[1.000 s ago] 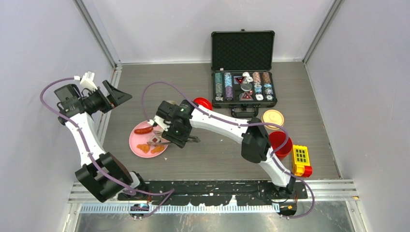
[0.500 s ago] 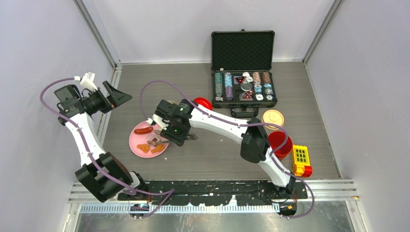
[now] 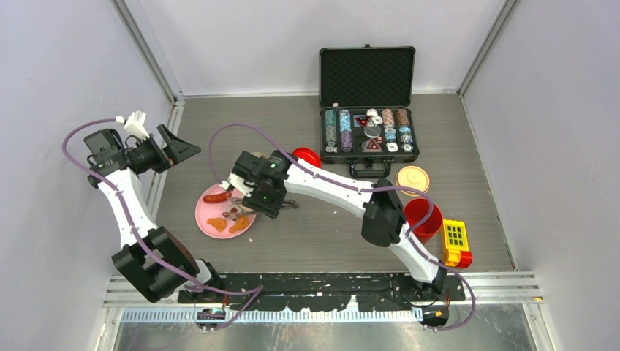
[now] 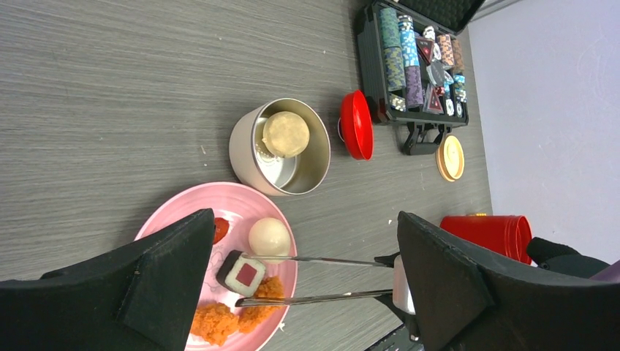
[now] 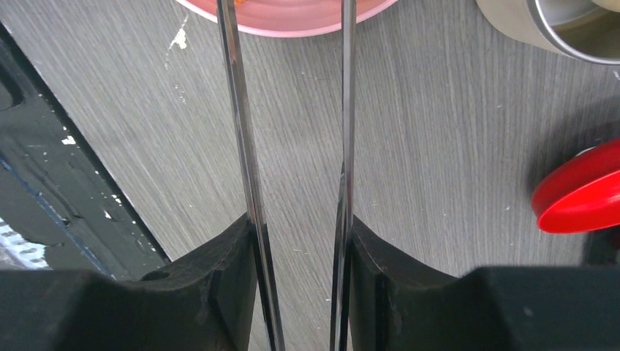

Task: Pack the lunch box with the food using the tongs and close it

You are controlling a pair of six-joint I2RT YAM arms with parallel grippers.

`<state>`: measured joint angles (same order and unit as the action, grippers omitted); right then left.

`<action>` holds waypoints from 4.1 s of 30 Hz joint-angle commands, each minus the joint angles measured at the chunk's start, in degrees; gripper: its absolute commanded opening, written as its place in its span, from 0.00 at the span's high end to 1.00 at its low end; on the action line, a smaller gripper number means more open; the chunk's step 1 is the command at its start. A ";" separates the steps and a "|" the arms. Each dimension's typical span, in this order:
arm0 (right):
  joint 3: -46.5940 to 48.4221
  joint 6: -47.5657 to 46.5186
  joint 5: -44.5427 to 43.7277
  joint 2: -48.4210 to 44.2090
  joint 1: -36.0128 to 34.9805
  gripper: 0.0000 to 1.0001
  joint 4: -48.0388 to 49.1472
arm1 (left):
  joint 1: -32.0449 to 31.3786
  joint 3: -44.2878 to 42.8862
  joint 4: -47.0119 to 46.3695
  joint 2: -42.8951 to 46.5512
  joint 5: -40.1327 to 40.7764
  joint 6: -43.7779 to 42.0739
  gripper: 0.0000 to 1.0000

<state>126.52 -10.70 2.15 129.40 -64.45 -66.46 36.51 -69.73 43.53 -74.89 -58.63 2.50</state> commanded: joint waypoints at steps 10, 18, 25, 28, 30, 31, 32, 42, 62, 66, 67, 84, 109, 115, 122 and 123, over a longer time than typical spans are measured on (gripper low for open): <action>5.88 -3.43 -8.08 2.23 0.79 0.54 1.73 | 0.41 -3.17 -0.17 0.30 -1.89 0.04 0.03; 6.28 -7.63 -0.77 -1.63 0.79 0.53 0.84 | 0.43 -3.32 -0.29 0.16 -2.04 0.48 0.03; 4.49 -16.83 -1.92 -5.41 0.74 0.54 0.40 | 0.46 -2.62 -0.38 0.45 -2.55 0.74 0.03; 5.02 -21.01 -5.30 -5.49 0.73 0.55 0.11 | 0.45 -2.56 -0.55 0.35 -2.60 0.91 0.03; 5.89 -23.95 -6.30 -5.23 0.78 0.54 -0.55 | 0.42 -2.49 -0.59 0.34 -2.54 0.92 0.03; 6.41 -25.61 -6.54 -4.96 0.81 0.53 -1.33 | 0.49 -2.36 -0.63 0.23 -2.58 0.93 0.03; 6.91 -26.92 -6.62 -4.69 0.79 0.52 -2.10 | 0.47 -2.39 -0.58 0.21 -2.54 0.93 0.03; 10.52 -33.27 -7.76 -0.76 1.41 0.49 -5.47 | 0.44 -1.86 -0.93 0.03 -2.15 0.93 0.03; 11.77 -33.34 -12.08 5.61 2.39 0.50 -1.69 | 0.49 0.08 -1.84 -0.52 -2.20 0.44 0.03; 12.11 -33.28 -12.00 5.69 2.22 0.50 -1.42 | 0.49 0.21 -1.92 -0.90 -2.25 0.31 0.03; 12.11 -33.33 -12.07 5.68 2.09 0.50 -1.38 | 0.49 0.17 -1.91 -1.04 -2.19 0.31 0.03; 1.98 -26.85 -6.87 -6.48 1.49 0.47 1.99 | 0.46 -0.37 -2.38 -1.16 -2.45 0.84 0.03; 0.99 -25.96 -0.18 -3.84 5.86 0.43 -1.73 | 0.48 -0.69 -2.93 -1.88 -2.75 1.45 0.03; -1.18 -27.05 -1.60 -5.24 4.03 0.47 -0.57 | 0.50 -0.40 -2.96 -1.93 -2.55 1.13 0.03; -1.71 -27.82 -8.09 -4.03 3.02 0.44 1.13 | 0.46 -0.45 -2.81 -1.63 -2.67 0.96 0.03; -1.59 -27.88 -8.53 -3.69 3.07 0.44 1.07 | 0.45 -0.41 -2.82 -1.59 -2.63 0.93 0.03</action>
<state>123.61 -37.47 -2.52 125.82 -61.12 -66.78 36.51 -69.47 42.24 -77.03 -59.64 3.99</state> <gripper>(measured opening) 0.561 0.973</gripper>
